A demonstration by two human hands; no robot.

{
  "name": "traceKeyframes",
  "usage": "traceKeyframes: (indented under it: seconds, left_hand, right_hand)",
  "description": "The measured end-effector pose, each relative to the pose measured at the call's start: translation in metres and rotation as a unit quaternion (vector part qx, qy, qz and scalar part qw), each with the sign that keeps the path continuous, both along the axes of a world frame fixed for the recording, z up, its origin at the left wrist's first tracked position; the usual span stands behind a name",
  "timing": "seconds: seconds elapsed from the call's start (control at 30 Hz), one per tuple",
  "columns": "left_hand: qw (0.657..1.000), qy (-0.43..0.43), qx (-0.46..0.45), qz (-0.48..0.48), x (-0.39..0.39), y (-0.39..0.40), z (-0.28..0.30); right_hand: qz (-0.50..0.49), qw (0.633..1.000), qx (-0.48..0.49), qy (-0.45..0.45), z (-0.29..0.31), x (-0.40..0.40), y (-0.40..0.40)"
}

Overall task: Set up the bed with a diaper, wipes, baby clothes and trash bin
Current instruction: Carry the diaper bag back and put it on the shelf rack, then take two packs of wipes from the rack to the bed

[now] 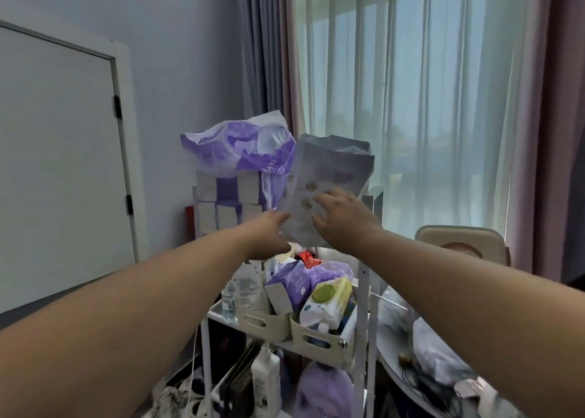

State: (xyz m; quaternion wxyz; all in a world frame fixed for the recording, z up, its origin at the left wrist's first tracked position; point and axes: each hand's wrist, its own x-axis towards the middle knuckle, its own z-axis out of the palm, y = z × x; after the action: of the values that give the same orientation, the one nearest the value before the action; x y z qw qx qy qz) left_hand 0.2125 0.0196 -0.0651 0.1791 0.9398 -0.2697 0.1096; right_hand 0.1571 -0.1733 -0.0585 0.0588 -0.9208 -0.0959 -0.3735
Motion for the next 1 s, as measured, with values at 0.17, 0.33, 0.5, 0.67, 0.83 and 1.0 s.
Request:
traceKeyframes:
  seconds: [0.17,0.33,0.5,0.67,0.83,1.0]
  left_hand:
    - [0.998,0.01,0.041,0.051,0.007,0.027,-0.033]
    - [0.996,0.021,0.051,0.066,0.023,0.033,-0.057]
    - [0.994,0.015,0.084,0.071,0.049,0.019,-0.085]
    - [0.977,0.052,0.168,0.117,0.08,-0.003,-0.118]
    - [0.976,0.065,0.171,0.117,0.11,-0.032,-0.142]
    - [0.977,0.067,0.176,0.097,0.14,-0.06,-0.153]
  right_hand:
    - [-0.009,0.997,-0.005,0.081,-0.033,0.008,0.015]
    - [-0.022,0.989,0.016,0.148,-0.072,0.026,0.018]
    - [-0.054,0.977,0.019,0.204,-0.115,0.054,0.001]
    - [-0.085,0.949,0.06,0.297,-0.146,0.083,-0.019]
    - [-0.107,0.914,0.128,0.369,-0.176,0.114,-0.03]
    - [-0.131,0.87,0.272,0.389,-0.196,0.145,-0.032]
